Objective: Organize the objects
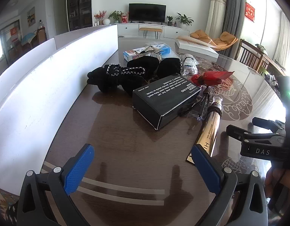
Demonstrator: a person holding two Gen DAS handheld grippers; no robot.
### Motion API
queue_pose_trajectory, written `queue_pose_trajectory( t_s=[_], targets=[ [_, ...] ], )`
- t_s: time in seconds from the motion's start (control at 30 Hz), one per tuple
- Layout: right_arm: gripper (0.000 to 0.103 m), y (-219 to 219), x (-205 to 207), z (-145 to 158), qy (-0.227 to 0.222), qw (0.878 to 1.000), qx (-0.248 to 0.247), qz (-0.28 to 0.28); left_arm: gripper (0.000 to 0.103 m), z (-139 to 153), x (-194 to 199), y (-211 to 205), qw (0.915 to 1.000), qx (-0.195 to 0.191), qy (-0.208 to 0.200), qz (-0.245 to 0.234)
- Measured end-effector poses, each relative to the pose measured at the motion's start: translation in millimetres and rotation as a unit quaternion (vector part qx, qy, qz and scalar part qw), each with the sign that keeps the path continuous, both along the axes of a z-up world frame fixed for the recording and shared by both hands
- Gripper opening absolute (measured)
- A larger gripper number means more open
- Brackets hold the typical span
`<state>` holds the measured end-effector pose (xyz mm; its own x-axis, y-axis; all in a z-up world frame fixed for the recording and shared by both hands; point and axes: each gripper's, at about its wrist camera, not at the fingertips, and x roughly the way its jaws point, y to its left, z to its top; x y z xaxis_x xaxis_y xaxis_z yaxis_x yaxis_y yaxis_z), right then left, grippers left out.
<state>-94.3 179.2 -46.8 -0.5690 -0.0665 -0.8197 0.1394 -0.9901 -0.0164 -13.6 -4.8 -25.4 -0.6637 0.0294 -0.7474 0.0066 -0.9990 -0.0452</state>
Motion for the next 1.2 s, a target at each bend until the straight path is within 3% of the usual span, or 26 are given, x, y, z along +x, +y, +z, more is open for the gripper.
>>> queue_pose_trajectory(
  t_s=[1.0,1.2],
  targets=[
    [0.103,-3,-10,0,0.006,1.000,-0.002,-0.006,0.103,-2,-2,-14,0.9993,0.028,-0.003,0.024],
    [0.103,-3,-10,0,0.006,1.000,-0.002,-0.005,0.103,-7,-1,-10,0.9996,0.010,-0.006,0.027]
  ],
)
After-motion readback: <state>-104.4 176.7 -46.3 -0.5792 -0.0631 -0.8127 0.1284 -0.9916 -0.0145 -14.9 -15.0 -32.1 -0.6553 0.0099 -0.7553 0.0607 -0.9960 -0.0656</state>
